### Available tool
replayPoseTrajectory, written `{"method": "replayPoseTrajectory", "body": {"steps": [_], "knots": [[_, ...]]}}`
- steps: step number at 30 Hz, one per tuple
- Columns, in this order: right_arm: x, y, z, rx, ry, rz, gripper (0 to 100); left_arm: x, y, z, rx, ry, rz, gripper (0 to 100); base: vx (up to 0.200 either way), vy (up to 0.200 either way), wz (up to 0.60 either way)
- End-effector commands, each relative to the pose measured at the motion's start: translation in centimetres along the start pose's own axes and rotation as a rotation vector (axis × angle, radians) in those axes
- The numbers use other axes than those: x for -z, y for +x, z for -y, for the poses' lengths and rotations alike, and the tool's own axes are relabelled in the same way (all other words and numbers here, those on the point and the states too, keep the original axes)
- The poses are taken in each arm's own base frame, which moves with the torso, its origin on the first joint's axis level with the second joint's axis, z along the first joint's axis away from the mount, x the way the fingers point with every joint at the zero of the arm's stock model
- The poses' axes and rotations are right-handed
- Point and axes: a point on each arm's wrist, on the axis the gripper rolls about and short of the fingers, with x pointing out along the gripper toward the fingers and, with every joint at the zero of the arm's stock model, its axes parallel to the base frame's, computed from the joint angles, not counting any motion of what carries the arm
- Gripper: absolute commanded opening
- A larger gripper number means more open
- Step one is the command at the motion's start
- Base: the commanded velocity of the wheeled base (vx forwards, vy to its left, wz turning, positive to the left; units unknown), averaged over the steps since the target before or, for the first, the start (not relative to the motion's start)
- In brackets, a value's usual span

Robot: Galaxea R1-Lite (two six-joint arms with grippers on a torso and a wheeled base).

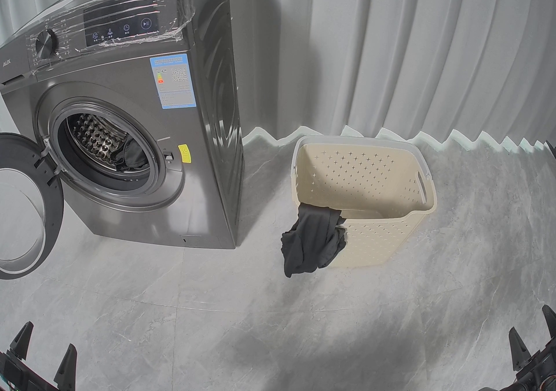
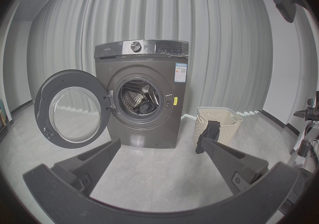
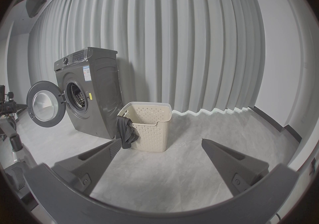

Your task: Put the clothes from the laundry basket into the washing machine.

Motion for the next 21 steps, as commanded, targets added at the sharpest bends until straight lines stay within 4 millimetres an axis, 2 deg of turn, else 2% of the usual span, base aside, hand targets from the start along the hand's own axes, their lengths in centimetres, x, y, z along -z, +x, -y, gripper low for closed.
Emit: {"method": "replayPoseTrajectory", "body": {"steps": [1,20,21], "knots": [[0.05,-0.07,0.0,-0.001,-0.001,0.01,100,0.34,-0.02,-0.01,0.0,0.0,0.003,100,0.2,0.0,0.0],[0.04,-0.06,-0.01,0.002,-0.002,0.009,100,0.34,-0.02,-0.01,0.0,0.0,0.003,100,0.2,0.0,0.0],[0.05,-0.07,-0.01,0.001,-0.001,0.01,100,0.34,-0.02,-0.01,0.0,0.0,0.003,100,0.0,0.0,0.0]]}}
